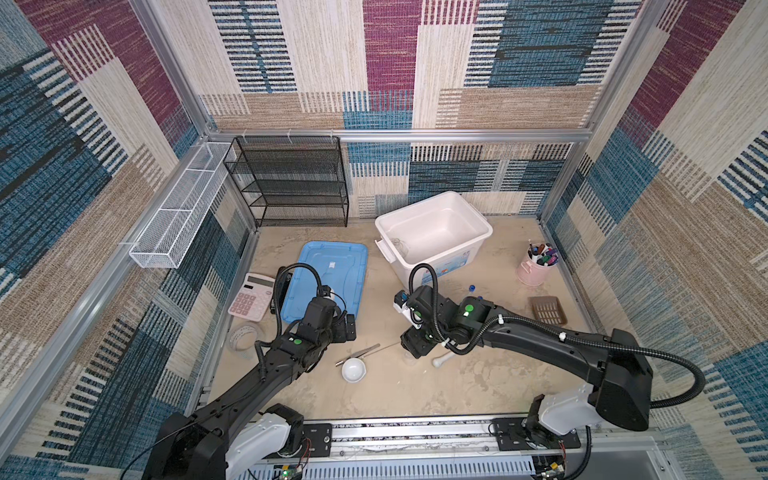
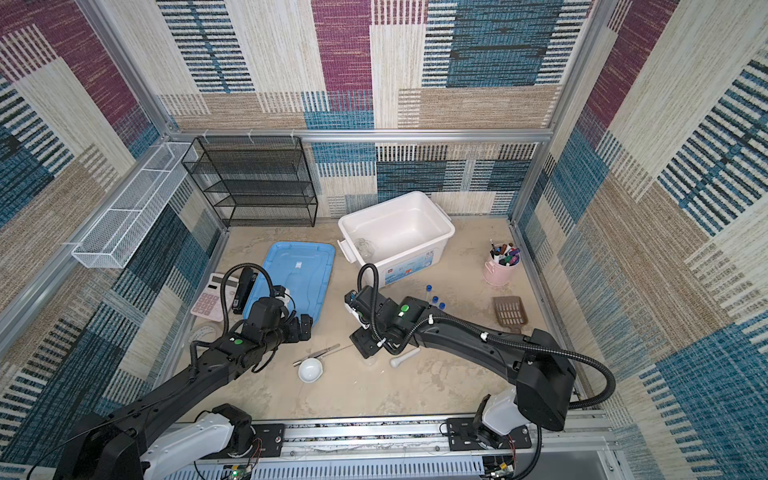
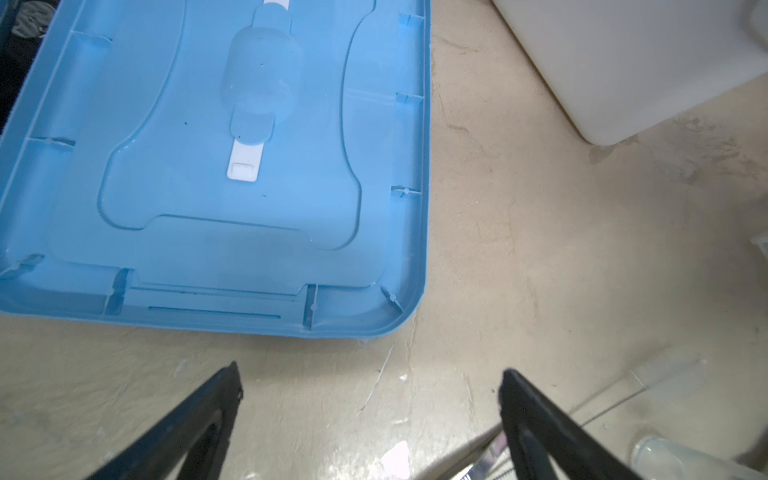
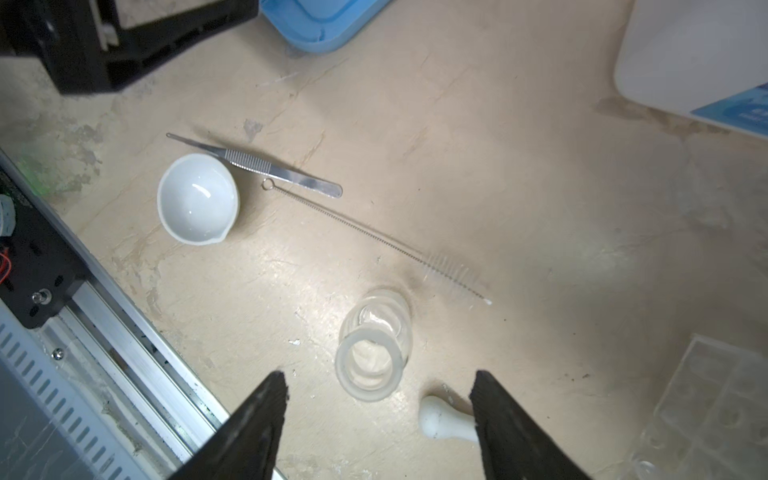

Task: Organize the chemistry lab equipment
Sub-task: 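Move the right gripper to the small flask while the left arm draws back, then lower the right gripper onto the small flask's neck and close it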

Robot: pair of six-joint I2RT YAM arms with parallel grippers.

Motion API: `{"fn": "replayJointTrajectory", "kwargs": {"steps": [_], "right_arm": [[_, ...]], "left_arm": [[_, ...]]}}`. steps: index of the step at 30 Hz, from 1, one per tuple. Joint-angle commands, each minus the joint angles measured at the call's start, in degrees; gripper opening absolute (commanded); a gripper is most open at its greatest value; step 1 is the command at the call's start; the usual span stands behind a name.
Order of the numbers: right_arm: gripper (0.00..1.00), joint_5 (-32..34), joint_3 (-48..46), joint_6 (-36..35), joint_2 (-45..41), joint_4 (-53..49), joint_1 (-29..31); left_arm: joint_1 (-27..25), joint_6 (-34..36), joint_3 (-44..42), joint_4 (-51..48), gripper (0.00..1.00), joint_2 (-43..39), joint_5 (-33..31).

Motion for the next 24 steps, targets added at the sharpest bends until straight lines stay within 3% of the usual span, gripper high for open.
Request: {"fn": "replayJointTrajectory", "kwargs": {"steps": [1,13,24], "right_arm": [[0.70,1.13,0.08,2.32,1.58,-0.48,0.87],[0.55,1.94,0.43,3.98,6.10,-1.44,1.14],[0.54,1.53,0.84,4.55,7.82,-1.82,1.13]], "left_arm": [[-0.11,-1.08,-0.47,-0.34,0.99,-0.36,-0.92],[-0.33,-1.65,-2.45,0.74,0.99,-0.22,-0.44],[-0.46,-1.63,-3.79,1.42,0.99,-1.12,-0.61]]}}
